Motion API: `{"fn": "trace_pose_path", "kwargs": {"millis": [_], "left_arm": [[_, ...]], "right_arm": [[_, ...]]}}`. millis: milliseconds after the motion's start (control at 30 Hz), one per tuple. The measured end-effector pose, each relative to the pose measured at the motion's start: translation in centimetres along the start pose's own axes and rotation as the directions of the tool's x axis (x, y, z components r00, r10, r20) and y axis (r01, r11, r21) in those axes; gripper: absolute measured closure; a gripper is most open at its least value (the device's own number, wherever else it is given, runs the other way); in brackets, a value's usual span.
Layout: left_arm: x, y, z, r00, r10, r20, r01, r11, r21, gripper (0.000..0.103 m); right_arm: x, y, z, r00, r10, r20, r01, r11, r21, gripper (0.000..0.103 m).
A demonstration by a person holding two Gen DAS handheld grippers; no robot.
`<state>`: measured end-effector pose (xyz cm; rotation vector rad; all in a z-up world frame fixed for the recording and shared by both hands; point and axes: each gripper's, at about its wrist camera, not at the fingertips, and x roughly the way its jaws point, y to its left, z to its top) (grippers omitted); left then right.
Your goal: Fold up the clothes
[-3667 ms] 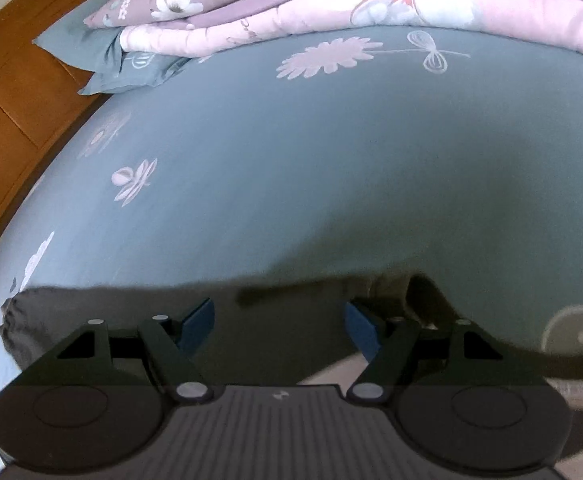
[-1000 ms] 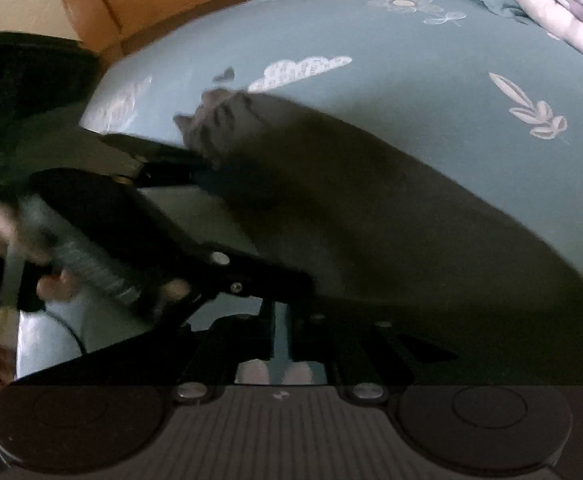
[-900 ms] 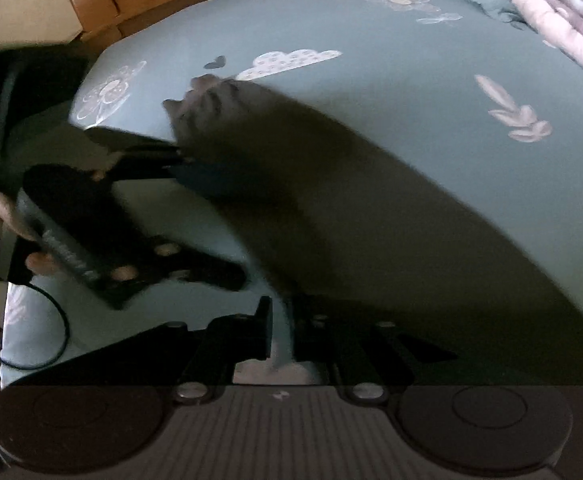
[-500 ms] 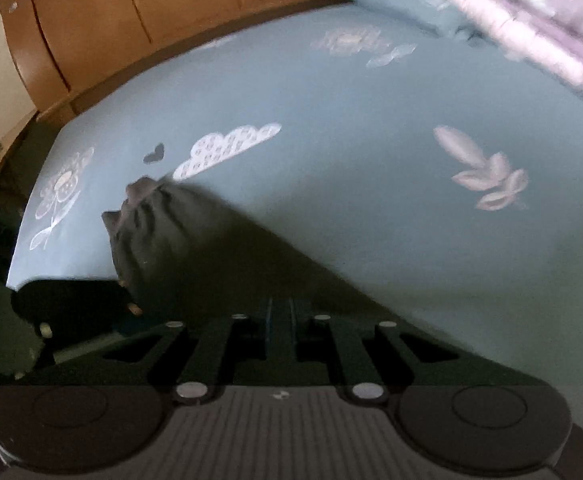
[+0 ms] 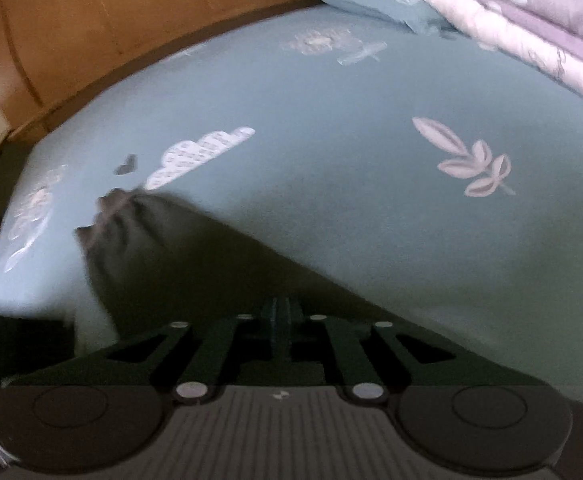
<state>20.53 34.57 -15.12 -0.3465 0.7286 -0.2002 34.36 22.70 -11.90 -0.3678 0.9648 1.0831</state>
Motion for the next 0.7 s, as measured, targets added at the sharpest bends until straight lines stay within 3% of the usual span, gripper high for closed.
{"fn": "trace_pose_path", "kwargs": {"millis": [100,200,333,467,567,700], "left_arm": [[1.0,2.5,0.6,1.0,0.021,-0.003,-0.022,0.993,-0.117,0.013],[2.0,4.2,-0.3,0.998,0.017,-0.064,-0.029,0.982,-0.187,0.014],[0.8,3.1,-1.7,0.997,0.031,-0.067,-0.039,0.992,-0.117,0.013],[-0.5,2.7,-1.8,0.994,0.035,-0.102,-0.047,0.993,-0.113,0.015],[-1.7,3.1,-0.1,0.997,0.074,-0.02,-0.075,0.993,-0.087,0.014],[-1.0,5.3,0.0,0.991,0.135,-0.017,-0.136,0.984,-0.118,0.013]], "right_arm": [[-1.5,-0.2,-1.6,1.0,0.027,-0.006,-0.028,1.0,-0.013,0.095],[-0.8,-0.6,-3.4,0.999,0.024,-0.047,-0.024,1.0,0.007,0.095],[-0.4,-1.0,-5.4,1.0,0.018,0.016,-0.019,0.998,0.059,0.095],[-1.7,0.0,-6.6,0.996,-0.024,0.09,0.018,0.998,0.065,0.094],[-3.4,1.2,-6.6,0.987,-0.004,0.162,-0.002,0.999,0.035,0.092],[-2.7,2.6,-6.5,0.992,0.011,0.129,-0.014,1.0,0.026,0.09]]}}
